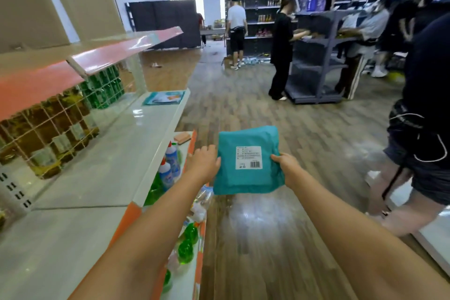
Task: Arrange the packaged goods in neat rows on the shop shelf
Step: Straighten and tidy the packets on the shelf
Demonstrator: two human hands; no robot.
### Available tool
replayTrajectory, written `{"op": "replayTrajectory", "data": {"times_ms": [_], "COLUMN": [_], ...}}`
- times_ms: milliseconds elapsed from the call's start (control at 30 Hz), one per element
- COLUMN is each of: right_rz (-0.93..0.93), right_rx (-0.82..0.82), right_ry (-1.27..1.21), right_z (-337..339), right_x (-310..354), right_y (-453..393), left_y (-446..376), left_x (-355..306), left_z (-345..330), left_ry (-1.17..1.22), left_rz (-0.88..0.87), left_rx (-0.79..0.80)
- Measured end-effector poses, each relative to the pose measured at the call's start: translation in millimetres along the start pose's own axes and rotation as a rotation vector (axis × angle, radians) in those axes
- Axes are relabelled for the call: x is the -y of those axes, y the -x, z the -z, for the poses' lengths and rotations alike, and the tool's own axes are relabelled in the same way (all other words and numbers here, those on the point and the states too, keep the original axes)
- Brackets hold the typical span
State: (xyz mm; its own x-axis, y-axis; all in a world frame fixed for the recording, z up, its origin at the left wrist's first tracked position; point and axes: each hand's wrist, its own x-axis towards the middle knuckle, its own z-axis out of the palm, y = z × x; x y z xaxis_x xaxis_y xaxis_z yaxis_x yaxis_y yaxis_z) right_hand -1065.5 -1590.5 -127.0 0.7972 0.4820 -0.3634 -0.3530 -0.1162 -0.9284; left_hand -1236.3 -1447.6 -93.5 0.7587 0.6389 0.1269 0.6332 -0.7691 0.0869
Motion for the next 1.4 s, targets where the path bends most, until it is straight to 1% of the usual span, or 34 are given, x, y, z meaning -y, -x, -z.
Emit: {"op": "replayTrajectory", "data": {"times_ms": [200,567,667,833,1033,1333,1400], "right_rz": [-0.019,0.041,0.036,-0.014,-0.045,0.018,0.028], "right_rx": [0.007,0.091,0.101,0.085,0.076,0.045,0.054], "right_ry": [-0.040,-0.049,-0.058,-0.031,-0.022,-0.093,-0.105], "right_z": [12,28,30,28,14,-44,-58], "right_x": [9,76,81,73,74,125,131], "right_y": [-48,-167,-197,-248,-317,-406,-419], "left_y": [-49,-161,-186,-225,-291,-408,-427], "left_x": [-16,-57,-64,-68,-62,-36,-26], "left_z": [-19,-26,-34,-54,-70,-65,-69], "left_ry": [0.016,0.016,0.010,-0.028,-0.052,-0.044,-0.034], "left_rz": [0.023,0.071,0.088,0.093,0.054,-0.002,0.012], "left_rx": [0.075,0.025,0.041,0.113,0.142,0.093,0.087]}}
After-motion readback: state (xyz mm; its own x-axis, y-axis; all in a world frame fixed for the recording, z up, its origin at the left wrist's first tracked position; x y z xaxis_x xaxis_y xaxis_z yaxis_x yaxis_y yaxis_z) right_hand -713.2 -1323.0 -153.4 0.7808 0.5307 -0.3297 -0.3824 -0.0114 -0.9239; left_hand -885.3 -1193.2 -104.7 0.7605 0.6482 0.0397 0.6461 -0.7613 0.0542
